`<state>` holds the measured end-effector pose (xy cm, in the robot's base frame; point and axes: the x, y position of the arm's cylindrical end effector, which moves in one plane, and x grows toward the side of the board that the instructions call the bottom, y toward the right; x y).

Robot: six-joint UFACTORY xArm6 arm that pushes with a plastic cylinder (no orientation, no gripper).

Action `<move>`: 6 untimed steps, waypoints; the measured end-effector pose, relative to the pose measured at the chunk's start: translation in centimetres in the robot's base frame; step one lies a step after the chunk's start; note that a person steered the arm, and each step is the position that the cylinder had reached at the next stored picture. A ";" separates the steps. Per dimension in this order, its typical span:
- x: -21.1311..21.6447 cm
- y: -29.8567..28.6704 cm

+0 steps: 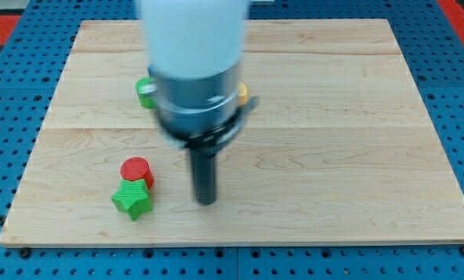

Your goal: Move the red circle top to the green circle

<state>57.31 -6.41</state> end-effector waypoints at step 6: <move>-5.5 -6.3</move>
